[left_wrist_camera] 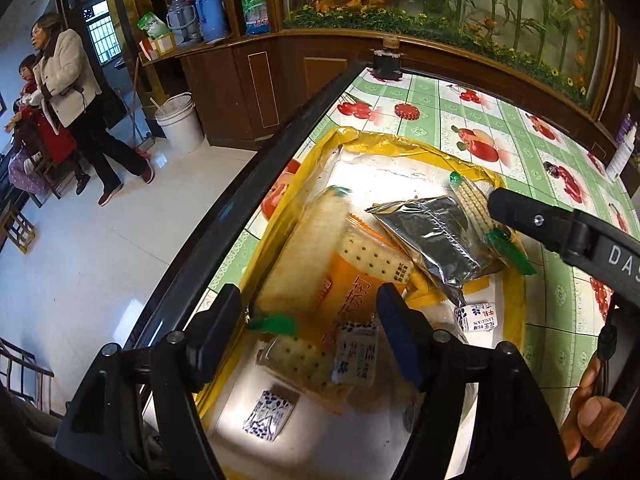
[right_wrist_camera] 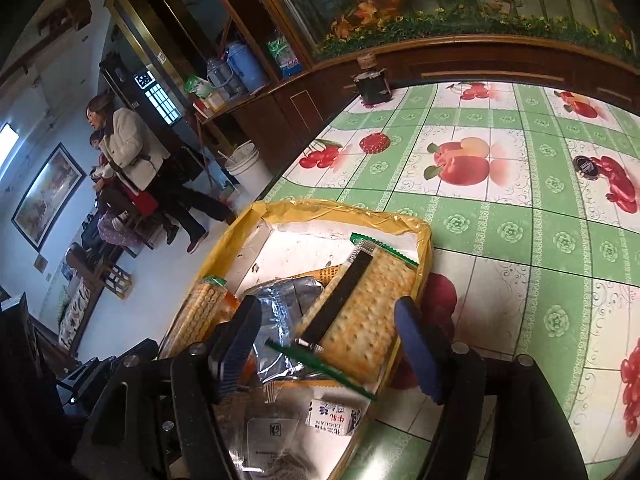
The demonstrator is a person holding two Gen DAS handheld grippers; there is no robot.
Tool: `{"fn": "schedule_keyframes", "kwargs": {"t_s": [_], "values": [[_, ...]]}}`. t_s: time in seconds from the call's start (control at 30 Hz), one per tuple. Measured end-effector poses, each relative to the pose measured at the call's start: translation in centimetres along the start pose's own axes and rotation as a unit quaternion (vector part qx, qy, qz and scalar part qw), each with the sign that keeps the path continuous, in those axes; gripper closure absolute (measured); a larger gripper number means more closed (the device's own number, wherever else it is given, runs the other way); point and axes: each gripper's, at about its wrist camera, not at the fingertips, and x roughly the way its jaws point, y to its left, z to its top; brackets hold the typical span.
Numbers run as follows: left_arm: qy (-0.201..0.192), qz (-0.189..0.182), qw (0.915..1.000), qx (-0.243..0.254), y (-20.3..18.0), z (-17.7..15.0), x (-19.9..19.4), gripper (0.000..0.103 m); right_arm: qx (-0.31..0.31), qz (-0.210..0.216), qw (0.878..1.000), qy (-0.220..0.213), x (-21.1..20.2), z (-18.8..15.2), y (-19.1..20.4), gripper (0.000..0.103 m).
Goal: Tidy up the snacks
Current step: 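Lower both cracker packs into the tray and open both grippers, then move both grippers toward the orange snack bag and silver foil packet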
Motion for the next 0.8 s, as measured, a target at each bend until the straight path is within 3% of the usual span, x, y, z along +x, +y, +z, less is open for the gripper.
{"fn": "schedule_keyframes", "kwargs": {"t_s": [0.3,0.8], "values": [[-0.008,-0.016,0.9995,-0.026,1.2,-0.6,-2.4,0.033,0.015,0.015,1.000,-0.017,-3.7,-1.1,-0.5,0.028],[-0.040,-0.045,0.9982,-0.007,-1.5,-1.8,-7.0,0.033,0.042,0.019,0.997,-0.061,-13.7,-5.4,-4.1,0.024]]}}
